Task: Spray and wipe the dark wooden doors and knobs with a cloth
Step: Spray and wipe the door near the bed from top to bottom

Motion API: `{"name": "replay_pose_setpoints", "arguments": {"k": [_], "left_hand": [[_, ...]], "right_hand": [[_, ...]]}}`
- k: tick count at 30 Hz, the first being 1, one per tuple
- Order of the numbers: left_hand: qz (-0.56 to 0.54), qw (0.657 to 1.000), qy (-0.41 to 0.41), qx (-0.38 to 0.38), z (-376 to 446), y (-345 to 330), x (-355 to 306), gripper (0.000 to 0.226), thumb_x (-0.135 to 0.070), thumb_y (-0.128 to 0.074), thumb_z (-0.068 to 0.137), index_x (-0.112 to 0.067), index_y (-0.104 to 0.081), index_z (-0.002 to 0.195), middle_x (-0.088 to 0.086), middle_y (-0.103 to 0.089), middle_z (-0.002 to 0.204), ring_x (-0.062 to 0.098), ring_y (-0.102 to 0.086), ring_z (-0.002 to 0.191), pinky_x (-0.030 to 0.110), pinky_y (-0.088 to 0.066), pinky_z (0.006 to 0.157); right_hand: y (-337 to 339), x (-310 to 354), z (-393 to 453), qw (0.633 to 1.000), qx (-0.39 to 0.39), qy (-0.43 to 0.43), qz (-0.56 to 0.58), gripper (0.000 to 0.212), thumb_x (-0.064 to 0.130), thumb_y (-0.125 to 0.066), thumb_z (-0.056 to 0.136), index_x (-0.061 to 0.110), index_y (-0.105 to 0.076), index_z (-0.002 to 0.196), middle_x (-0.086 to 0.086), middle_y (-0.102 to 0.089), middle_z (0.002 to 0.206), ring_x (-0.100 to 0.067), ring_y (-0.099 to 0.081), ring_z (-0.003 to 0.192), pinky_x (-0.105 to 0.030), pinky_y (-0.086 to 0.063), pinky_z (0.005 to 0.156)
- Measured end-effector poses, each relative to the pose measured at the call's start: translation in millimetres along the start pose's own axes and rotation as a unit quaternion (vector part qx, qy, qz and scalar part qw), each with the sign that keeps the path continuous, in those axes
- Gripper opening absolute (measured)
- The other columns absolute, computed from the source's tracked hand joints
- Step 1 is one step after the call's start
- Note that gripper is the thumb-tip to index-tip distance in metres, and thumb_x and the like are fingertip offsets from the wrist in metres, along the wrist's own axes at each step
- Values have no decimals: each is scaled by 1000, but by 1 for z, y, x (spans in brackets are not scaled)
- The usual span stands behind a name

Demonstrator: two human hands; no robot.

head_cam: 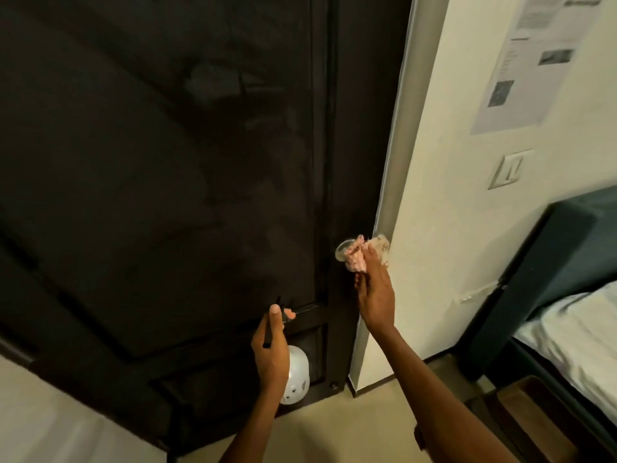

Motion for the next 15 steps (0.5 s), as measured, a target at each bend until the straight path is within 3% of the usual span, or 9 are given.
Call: {"name": "replay_pose_setpoints", "arguments": {"k": [2,4,5,8,10,12,15], "left_hand": [[-12,1000,-3,-3,7,-24,-5,22,-48,-55,100,-34,-72,98,-9,-74,103,23,-67,113,45,-48,109],[-7,1000,-16,-8,13,-43,-5,40,-55,-53,96,-23,-77,102,-2,-77,103,21,-68,111,42,-49,106],[-11,1000,-22,-16,14,-53,-3,43,-55,-53,95,-20,-77,101,-1,-77,102,18,-68,108,39,-48,104],[-29,999,-18,-40,14,-74,-2,19,-38,-57,103,-34,-71,92,-13,-73,94,0,-66,95,33,-46,98],[-25,998,-31,-47,18,-86,-1,22,-30,-56,105,-34,-70,89,-15,-72,91,-7,-67,87,29,-47,93],[-30,998,-32,-55,24,-93,4,21,-26,-56,105,-34,-69,91,-15,-72,91,-6,-67,90,26,-47,90],[-33,997,-23,-65,33,-101,13,21,-27,-56,105,-35,-68,91,-22,-75,83,2,-64,97,33,-46,97]], "right_hand": [[-11,-15,21,994,34,62,-87,63,15,-54,104,31,-30,159,9,-27,165,-23,-28,151,-46,-33,120],[-24,-25,30,980,69,110,-150,63,22,-51,104,31,-25,160,6,-21,168,-31,-23,153,-54,-28,122],[-28,-31,33,974,81,127,-172,63,25,-49,104,32,-21,161,4,-19,168,-32,-21,153,-55,-26,122],[-34,-39,36,964,79,152,-203,65,34,-44,105,36,-10,161,1,-17,169,-31,-16,155,-55,-19,123],[-38,-42,41,960,71,164,-217,69,37,-42,105,36,-3,162,-1,-16,169,-30,-13,156,-57,-15,124],[-44,-48,44,959,62,171,-216,72,35,-47,104,34,-3,162,-4,-17,169,-30,-11,156,-59,-16,123],[-52,-55,46,963,53,171,-201,75,30,-57,101,29,-13,162,-7,-21,167,-32,-15,155,-61,-21,121]]}}
Point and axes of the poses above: each hand's wrist, its own z-axis towards the middle knuckle, its own y-axis out of the back of the hand, x = y × z, the point moved 6 cm from there along z, towards the middle knuckle
